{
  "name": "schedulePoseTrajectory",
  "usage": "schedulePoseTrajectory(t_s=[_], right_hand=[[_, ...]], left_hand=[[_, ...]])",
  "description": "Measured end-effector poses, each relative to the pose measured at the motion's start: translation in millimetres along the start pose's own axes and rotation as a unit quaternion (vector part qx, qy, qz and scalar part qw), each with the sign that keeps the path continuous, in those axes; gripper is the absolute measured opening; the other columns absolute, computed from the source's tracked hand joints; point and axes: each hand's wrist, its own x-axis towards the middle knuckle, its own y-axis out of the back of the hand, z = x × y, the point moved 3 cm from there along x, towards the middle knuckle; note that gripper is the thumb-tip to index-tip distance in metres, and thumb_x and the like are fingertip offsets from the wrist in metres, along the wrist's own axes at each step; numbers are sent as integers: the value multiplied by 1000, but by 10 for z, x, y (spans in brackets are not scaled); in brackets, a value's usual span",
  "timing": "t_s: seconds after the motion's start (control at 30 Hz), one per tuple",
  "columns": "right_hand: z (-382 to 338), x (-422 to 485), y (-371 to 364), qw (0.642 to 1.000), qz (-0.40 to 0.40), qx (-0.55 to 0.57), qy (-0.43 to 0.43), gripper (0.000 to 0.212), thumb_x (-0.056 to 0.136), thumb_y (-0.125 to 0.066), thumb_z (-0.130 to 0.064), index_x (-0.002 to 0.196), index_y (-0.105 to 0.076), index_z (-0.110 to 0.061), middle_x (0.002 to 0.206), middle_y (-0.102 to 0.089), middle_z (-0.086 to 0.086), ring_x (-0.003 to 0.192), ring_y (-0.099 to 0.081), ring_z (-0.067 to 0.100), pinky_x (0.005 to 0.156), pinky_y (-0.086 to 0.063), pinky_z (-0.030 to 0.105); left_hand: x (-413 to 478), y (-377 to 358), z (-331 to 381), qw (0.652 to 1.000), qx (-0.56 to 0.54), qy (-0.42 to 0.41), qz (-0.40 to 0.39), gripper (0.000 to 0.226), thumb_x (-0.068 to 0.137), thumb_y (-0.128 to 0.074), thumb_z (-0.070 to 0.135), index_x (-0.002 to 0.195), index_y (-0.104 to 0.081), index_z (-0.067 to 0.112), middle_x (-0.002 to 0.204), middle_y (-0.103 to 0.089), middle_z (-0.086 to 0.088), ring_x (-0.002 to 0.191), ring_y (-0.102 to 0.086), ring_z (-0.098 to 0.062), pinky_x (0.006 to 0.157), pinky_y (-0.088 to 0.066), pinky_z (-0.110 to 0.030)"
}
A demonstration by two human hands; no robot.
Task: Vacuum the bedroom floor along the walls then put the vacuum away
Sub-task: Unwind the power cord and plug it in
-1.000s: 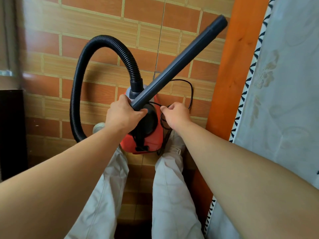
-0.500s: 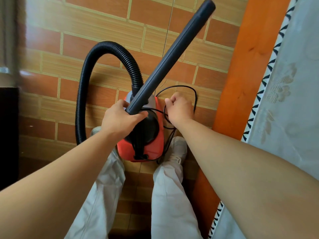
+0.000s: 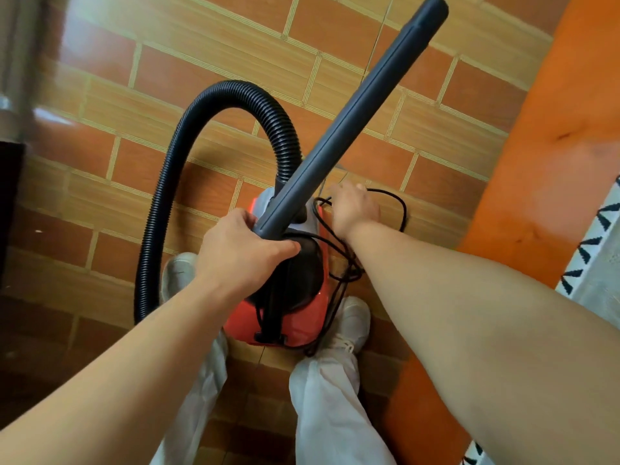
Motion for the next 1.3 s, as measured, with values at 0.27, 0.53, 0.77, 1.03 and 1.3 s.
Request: schedulePoseTrajectory(t_s=[0.27, 0.53, 0.77, 1.03, 1.3], right_hand=[[22, 104, -60, 997, -8, -82, 0, 29, 94, -54, -7, 116, -69, -21, 128, -58, 5, 128, -40, 31, 105, -36, 42], [195, -111, -42, 999, 3, -49, -16, 30, 93, -48, 2, 114, -67, -8, 119, -62, 13, 120, -51, 33, 93, -47, 43], [411, -222, -123, 995, 3, -78, -58, 36, 93, -45, 7, 121, -65, -2, 121, -60, 15, 117, -52, 34, 88, -48, 41], [835, -409, -231, 985, 0, -59, -164, 33, 99, -45, 2, 124, -67, -1, 130, -58, 15, 124, -49, 35, 95, -48, 43], [634, -439, -148, 985, 60, 52, -152, 29, 100, -47, -12, 125, -62, -12, 134, -55, 11, 130, -42, 33, 109, -33, 44]], left_hand=[[-90, -1, 80, 999, 51, -1, 19, 44, 70, -80, 50, 98, -54, 29, 83, -63, 8, 71, -63, -11, 57, -49, -30], [-126, 83, 19, 999, 51, -1, 8, 43, 73, -78, 44, 112, -62, 33, 83, -67, 6, 72, -66, -13, 64, -57, -32], [-57, 149, -7, 997, 72, -12, 2, 35, 73, -79, 43, 104, -65, 33, 79, -68, 3, 69, -68, -16, 59, -55, -31], [-11, 155, 37, 991, 126, -43, -16, 38, 71, -79, 47, 103, -63, 33, 81, -69, 2, 73, -69, -19, 71, -63, -44], [-44, 135, 46, 990, 124, -60, -17, 35, 74, -80, 45, 102, -63, 32, 83, -67, 3, 73, -66, -15, 64, -56, -34]])
